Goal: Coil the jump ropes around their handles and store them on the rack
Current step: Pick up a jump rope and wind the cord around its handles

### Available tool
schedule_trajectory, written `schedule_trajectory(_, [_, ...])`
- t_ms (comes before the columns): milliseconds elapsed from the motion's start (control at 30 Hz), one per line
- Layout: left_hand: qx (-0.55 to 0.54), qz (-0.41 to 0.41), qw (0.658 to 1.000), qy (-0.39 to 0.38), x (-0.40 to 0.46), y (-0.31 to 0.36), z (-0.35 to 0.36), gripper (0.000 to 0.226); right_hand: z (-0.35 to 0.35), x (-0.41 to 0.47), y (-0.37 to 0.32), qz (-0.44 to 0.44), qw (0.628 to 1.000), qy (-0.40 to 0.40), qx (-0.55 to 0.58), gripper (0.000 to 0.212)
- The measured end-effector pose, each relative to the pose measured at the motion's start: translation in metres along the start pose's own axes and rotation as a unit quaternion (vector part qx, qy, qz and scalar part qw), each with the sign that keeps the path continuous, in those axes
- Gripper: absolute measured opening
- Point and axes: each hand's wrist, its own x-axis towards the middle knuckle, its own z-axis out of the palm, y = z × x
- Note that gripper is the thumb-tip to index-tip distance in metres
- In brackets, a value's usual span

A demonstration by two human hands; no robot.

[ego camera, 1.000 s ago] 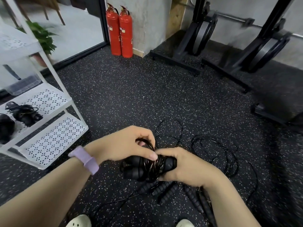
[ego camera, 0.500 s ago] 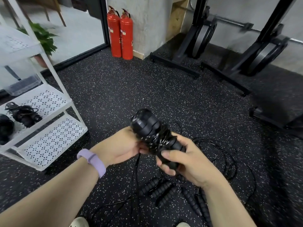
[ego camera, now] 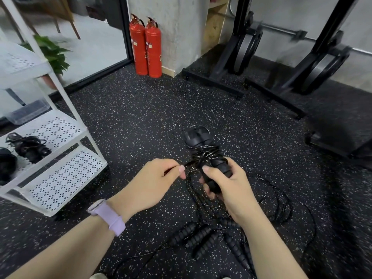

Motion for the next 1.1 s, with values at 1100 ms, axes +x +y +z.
schedule_trajectory(1100, [-0.151, 0.011, 0.981, -0.122, 0.002, 0.011, -0.028, 0.066, 0.023, -0.02, -0.006, 0.063, 0.912, -0.392, -0.103, 0.051])
